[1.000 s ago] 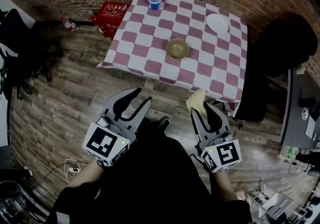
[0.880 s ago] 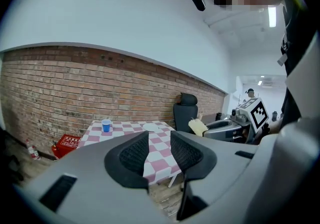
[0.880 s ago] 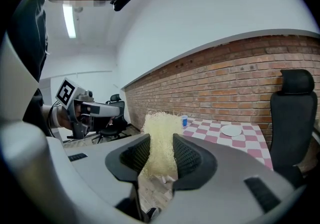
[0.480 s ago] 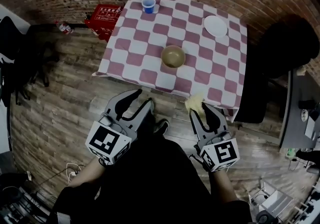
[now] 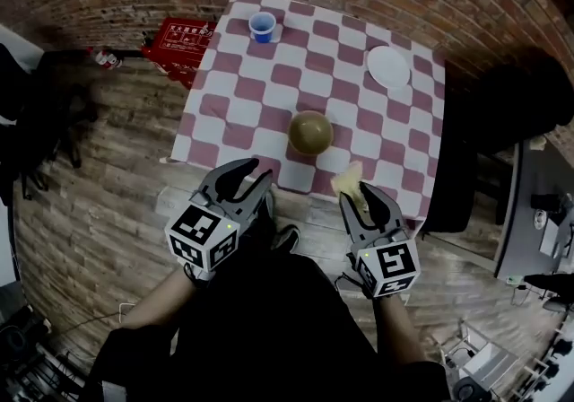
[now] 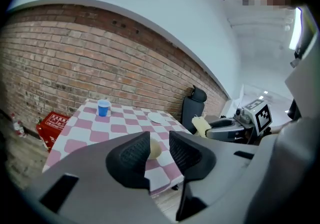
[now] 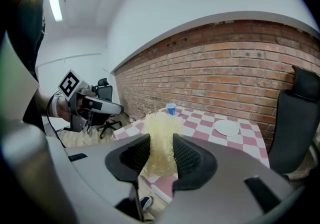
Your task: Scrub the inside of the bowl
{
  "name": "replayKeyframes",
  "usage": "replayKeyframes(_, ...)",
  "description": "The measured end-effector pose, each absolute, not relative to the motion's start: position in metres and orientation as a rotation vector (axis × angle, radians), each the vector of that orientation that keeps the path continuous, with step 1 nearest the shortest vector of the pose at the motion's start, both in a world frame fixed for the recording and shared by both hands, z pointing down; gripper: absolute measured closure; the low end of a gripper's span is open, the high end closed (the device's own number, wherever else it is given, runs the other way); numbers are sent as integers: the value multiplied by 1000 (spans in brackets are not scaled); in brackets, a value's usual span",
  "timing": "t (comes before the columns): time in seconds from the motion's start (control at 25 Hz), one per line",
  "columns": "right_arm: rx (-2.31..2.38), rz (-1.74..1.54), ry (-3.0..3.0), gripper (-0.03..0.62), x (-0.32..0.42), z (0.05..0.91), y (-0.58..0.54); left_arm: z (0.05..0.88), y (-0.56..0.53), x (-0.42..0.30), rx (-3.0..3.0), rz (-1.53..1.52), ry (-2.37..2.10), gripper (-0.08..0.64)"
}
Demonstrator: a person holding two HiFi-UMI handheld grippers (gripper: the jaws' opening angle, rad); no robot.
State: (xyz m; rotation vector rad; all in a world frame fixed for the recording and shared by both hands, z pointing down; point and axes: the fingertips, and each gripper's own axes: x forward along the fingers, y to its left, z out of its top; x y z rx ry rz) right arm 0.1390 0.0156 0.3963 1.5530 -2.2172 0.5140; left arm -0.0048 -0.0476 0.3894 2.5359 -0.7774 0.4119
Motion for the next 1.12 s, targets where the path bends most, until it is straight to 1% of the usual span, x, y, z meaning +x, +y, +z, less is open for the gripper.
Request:
replayKeyframes(0.32, 1433, 448, -2047, 437, 134, 436, -43, 453, -92, 10, 2382, 485, -586, 436)
replayKeyframes(0.6, 1247, 327, -1882, 437, 136, 472, -76, 497, -127, 23, 2240, 486, -561, 436)
replayKeyframes(0.96, 831, 144, -1776, 437, 136, 521, -112, 542, -136, 55, 2082, 536, -522, 434)
replayKeyframes(1.12, 651, -32, -1709, 437, 128, 541, -120, 559, -132, 69, 2068, 622, -533, 436)
